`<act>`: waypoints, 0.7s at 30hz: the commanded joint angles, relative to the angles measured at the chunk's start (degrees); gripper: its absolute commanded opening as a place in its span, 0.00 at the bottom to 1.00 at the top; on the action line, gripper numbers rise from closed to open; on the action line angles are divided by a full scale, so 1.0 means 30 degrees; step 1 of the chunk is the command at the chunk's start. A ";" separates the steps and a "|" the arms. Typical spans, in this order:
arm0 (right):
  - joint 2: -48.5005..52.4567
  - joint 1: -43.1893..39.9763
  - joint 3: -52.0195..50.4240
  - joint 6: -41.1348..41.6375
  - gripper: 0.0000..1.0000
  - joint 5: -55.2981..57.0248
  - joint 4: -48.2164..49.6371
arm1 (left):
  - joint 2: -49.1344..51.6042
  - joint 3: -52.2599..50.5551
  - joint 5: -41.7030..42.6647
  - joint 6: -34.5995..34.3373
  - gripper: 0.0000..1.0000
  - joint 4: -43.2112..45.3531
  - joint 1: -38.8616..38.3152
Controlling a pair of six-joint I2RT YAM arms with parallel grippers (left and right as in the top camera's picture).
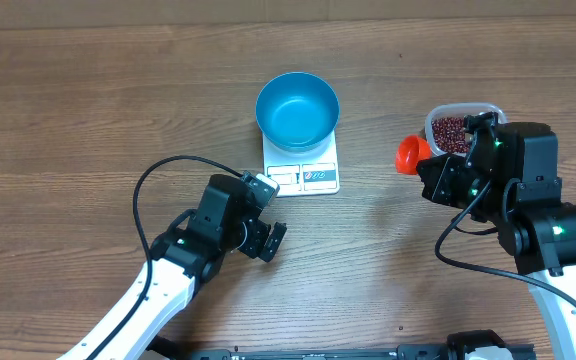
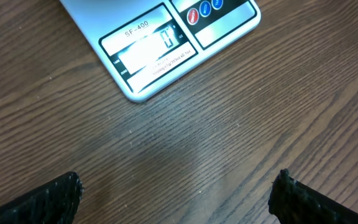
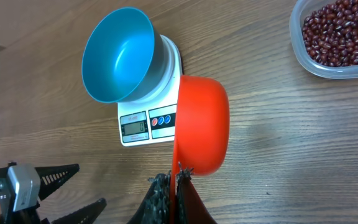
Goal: Scoop item into bowl and weigh 150g on scale
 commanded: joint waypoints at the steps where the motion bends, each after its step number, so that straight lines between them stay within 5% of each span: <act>1: -0.0058 -0.0124 0.0415 0.0124 0.04 0.0219 0.0138 | 0.0328 -0.0138 -0.0080 0.0306 1.00 -0.0007 0.0102; 21: -0.0058 -0.0124 0.0415 0.0124 0.04 0.0219 0.0138 | 0.0372 -0.0022 -0.0066 0.0168 1.00 0.0962 0.0102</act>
